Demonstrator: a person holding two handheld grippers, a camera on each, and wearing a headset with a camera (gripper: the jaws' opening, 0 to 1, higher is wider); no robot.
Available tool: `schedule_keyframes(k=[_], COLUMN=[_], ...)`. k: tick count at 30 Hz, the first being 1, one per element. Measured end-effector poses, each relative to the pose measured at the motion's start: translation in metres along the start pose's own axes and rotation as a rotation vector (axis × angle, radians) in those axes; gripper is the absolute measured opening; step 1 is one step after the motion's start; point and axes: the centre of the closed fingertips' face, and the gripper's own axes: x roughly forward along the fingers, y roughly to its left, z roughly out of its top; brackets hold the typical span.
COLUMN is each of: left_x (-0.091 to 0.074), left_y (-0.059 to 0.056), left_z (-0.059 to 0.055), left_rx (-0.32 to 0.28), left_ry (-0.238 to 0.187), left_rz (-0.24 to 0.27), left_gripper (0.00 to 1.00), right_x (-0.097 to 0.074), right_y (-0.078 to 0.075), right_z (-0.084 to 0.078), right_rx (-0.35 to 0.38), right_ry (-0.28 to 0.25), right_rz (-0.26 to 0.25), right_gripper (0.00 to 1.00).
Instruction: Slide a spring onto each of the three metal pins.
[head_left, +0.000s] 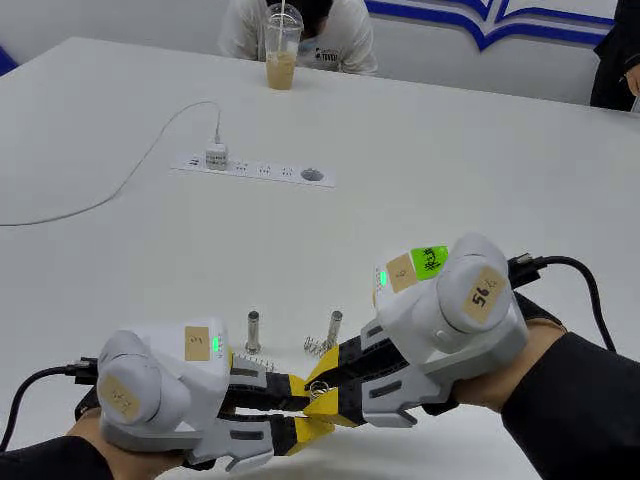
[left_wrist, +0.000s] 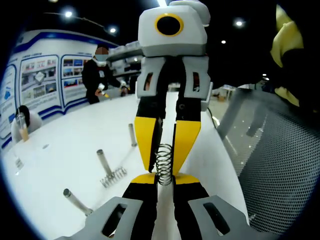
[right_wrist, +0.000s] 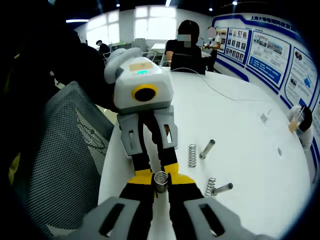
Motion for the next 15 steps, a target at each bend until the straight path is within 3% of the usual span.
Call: schedule_keyframes(k=[15], left_x=[-0.0082], left_y=[0.0070], left_z=[-0.0007], left_rx=[-0.005], left_ry=[0.006], left_rz=[0.036], left_gripper=[0.18], right_x=[-0.0068], right_y=[-0.0065], right_z=[0.0008], right_rx=[0.007], right_ry=[-0.006], right_rz=[-0.022], right_gripper=[0.12])
